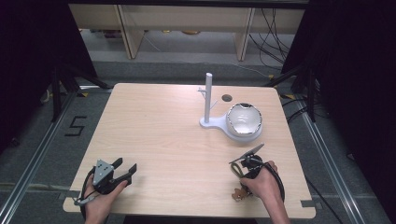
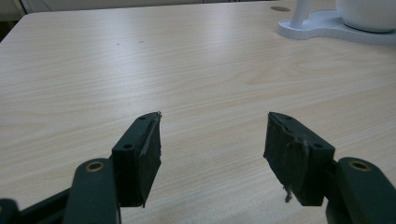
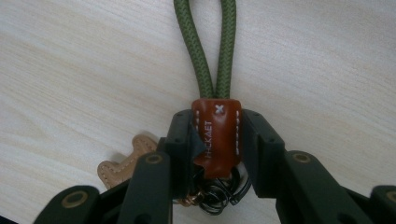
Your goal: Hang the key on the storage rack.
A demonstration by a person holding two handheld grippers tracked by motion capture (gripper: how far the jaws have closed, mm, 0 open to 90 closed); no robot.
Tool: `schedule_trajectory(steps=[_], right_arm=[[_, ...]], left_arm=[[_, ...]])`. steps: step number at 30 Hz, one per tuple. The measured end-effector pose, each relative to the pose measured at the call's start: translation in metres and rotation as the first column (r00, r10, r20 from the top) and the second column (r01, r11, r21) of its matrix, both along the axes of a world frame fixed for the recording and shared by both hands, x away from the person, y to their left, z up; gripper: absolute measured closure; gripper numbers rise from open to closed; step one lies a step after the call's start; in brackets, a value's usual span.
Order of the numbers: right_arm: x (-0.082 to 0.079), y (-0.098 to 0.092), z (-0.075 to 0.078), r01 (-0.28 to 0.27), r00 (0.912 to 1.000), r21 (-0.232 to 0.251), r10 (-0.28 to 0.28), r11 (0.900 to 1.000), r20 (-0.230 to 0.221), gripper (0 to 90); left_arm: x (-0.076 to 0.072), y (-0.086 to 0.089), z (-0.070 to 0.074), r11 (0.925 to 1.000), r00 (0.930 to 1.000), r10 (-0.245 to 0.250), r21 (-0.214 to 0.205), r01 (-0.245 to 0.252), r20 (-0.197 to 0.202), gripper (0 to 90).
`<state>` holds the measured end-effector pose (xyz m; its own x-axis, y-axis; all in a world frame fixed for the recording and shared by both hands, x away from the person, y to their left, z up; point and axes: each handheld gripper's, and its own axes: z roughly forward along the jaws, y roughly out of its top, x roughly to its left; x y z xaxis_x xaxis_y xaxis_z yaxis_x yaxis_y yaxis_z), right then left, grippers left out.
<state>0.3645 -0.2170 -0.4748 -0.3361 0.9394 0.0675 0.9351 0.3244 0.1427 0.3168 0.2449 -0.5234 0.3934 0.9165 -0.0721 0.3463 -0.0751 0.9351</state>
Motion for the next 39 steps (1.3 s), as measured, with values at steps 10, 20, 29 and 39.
schedule_trajectory(steps=[10, 20, 29, 39], right_arm=[[-0.005, -0.003, 0.0, 0.0, 0.9997, 0.044, -0.001, 0.999, 0.024, 68.0], [-0.016, -0.007, 0.008, 0.057, 0.9877, 0.074, -0.067, 0.9956, 0.141, 68.0], [-0.026, -0.008, 0.018, 0.057, 0.9627, 0.155, -0.095, 0.9862, 0.253, 68.0], [-0.03, -0.009, 0.017, 0.001, 0.9354, 0.178, -0.064, 0.9841, 0.348, 68.0]], left_arm=[[-0.001, 0.0, 0.001, 0.9999, 1.0, 0.004, 0.01, -0.004, -0.006, 35.6], [0.0, 0.0, 0.0, 1.0, 1.0, 0.008, -0.001, -0.008, -0.002, 35.5], [0.0, 0.0, 0.0, 1.0, 1.0, 0.006, -0.004, -0.006, 0.0, 35.4], [0.0, 0.0, 0.0, 0.9999, 0.9999, 0.015, -0.003, -0.015, -0.005, 34.4]])
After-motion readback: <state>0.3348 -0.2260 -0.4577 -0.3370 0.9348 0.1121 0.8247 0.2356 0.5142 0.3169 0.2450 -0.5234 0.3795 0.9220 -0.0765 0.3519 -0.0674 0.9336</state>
